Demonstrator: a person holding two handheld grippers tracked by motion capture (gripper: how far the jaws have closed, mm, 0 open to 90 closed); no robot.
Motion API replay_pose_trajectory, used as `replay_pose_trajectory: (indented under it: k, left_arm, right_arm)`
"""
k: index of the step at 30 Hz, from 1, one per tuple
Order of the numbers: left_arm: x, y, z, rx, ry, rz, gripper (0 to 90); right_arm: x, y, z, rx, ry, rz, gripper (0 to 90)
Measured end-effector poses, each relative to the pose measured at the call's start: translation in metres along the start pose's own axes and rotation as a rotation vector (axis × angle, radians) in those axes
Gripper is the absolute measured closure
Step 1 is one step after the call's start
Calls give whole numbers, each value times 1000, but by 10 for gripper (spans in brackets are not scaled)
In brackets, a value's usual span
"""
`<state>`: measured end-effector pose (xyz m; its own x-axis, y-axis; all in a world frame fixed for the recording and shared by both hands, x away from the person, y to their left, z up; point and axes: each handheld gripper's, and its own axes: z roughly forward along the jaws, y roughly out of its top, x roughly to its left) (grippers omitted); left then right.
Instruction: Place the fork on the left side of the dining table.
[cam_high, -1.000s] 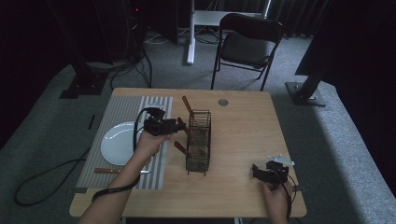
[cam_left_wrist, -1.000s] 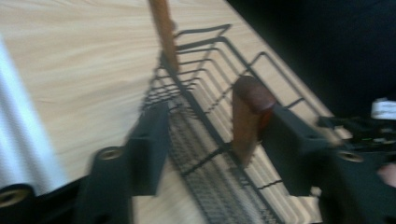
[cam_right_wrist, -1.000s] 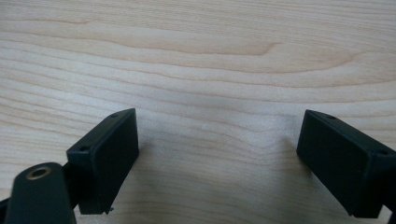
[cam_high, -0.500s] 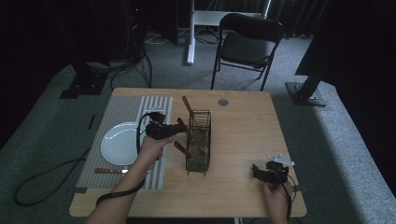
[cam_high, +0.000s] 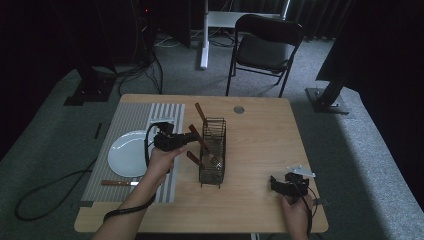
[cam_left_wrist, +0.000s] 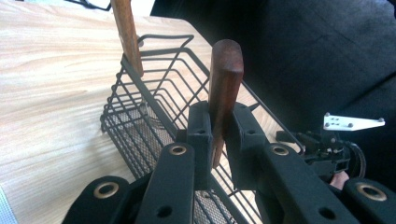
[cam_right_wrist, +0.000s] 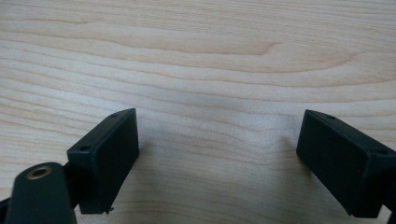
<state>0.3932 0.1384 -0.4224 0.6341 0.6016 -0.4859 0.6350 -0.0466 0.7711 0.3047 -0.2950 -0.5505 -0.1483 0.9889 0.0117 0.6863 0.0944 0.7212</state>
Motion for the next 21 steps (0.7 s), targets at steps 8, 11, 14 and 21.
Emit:
replay_pose_trajectory:
  k: [8,11,14,21]
  left_arm:
    - [-10,8,-12,-25,16,13,807]
    - [-15,13,-18,-45,36,25,807]
    - [-22,18,-24,-63,41,48,807]
    - [-39,31,-37,-82,58,75,807]
  right_arm:
    - [0,0,0,0,0,0,126]
    - [0,0,0,0,1,1,126]
    - [0,0,0,0,0,1,126]
    - [0,0,0,-1,0,0,126]
